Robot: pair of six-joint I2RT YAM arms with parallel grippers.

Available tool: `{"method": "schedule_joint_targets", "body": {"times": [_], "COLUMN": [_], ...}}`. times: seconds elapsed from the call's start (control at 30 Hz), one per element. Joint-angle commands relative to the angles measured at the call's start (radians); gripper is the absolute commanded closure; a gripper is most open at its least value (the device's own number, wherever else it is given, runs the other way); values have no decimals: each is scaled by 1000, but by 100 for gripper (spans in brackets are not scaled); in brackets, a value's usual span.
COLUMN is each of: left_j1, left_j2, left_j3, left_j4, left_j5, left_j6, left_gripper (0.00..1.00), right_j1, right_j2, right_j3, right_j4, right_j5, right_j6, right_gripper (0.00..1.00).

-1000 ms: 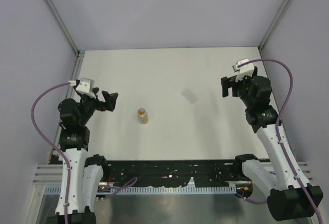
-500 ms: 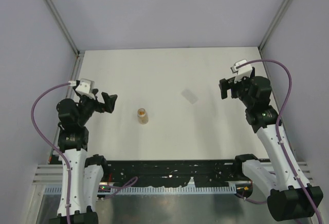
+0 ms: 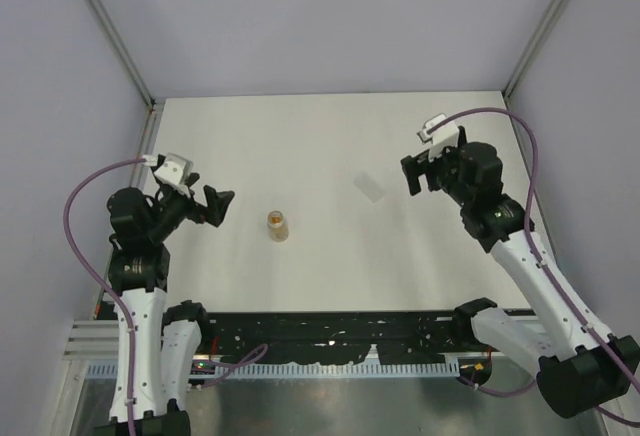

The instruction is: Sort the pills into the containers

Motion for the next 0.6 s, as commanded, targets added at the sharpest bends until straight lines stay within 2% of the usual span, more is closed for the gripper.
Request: {"method": "schedule_joint_targets", "body": {"times": [0.0,0.2,0.33,0.57], "left_j1": [3,-2,-5,-5], "left_j2": [-34,-67,-71,-94], "left_j3": [3,-14,-26,-37], "left_j4": [-28,-71,-83,-132], "left_j5": [50,96,105,105], "left_j6": [68,134,142,188], "left_gripper": [1,1,1,1], "right_j1": [101,175,227,230], "right_j2": [59,203,359,580], "right_j3": [30,69,119,220], "right_j4": [33,56,60,34], "right_j5": [103,92,83,-12], "right_j6": [-23,-38,-57,-58], "right_gripper": [5,5,5,0]}}
